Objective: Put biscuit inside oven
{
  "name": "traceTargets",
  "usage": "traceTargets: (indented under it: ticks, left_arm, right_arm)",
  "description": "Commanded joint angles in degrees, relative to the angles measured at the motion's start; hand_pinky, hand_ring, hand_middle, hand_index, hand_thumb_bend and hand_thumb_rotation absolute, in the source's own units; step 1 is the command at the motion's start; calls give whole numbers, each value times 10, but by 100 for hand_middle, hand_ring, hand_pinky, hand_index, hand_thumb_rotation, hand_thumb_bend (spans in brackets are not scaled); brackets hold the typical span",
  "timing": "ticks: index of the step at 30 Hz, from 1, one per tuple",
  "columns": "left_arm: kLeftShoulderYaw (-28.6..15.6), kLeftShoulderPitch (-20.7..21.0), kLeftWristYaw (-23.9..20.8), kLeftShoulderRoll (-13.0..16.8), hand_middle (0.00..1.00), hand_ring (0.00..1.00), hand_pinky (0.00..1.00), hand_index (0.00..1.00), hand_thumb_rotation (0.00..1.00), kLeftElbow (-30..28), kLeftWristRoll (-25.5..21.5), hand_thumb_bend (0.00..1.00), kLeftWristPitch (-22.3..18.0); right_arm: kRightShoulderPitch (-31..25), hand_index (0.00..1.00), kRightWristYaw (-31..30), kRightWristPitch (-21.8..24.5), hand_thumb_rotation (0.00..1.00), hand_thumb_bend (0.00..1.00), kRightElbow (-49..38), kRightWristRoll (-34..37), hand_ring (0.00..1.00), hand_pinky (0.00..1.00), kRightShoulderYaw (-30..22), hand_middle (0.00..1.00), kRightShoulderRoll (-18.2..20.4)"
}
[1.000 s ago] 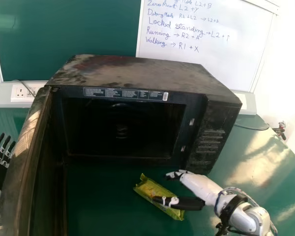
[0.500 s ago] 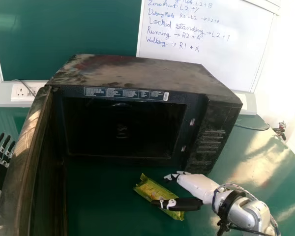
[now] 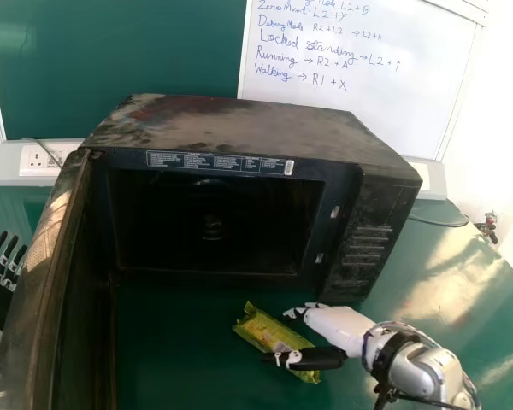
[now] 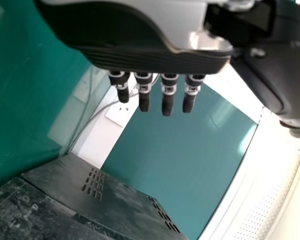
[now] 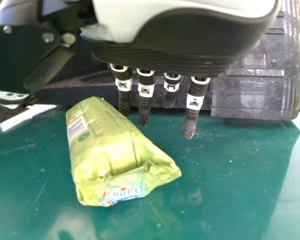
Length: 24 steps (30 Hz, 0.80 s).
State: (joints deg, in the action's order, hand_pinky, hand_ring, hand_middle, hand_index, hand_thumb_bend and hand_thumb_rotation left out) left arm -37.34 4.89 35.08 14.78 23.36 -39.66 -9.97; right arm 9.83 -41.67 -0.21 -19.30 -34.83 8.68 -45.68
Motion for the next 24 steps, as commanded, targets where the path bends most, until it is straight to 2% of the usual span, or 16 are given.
traceTargets:
  ticks: [1, 5, 10, 13, 21, 24]
  left_arm:
    - [3, -14, 4, -17, 81, 72, 54, 90, 0, 11, -10, 7, 7]
    - [2, -17, -2, -18, 82, 73, 58, 90, 0, 6, -8, 8, 8]
    - [3, -18, -3, -18, 82, 74, 62, 90, 0, 3, -7, 8, 8]
    - [2, -19, -1, -17, 82, 76, 69, 91, 0, 4, -8, 8, 7]
    - [1, -18, -1, -15, 82, 74, 64, 91, 0, 7, -8, 8, 7]
    - [1, -20, -2, -15, 82, 75, 66, 91, 0, 4, -10, 8, 10]
  right_arm:
    - [5, 92, -4, -1, 34, 100, -5, -12, 87, 73, 6, 88, -8]
    - [3, 92, -8, 16, 34, 100, -20, -52, 88, 73, 14, 89, -3]
    - [-10, 90, 6, 30, 38, 100, -40, -136, 87, 72, 27, 87, 4]
    - [-15, 89, 3, 41, 38, 100, -48, -179, 88, 72, 37, 87, 14]
    - [-22, 89, -18, 61, 40, 100, -61, -265, 91, 79, 57, 88, 39]
    - [-26, 89, -18, 65, 39, 100, -63, -277, 91, 80, 57, 88, 49]
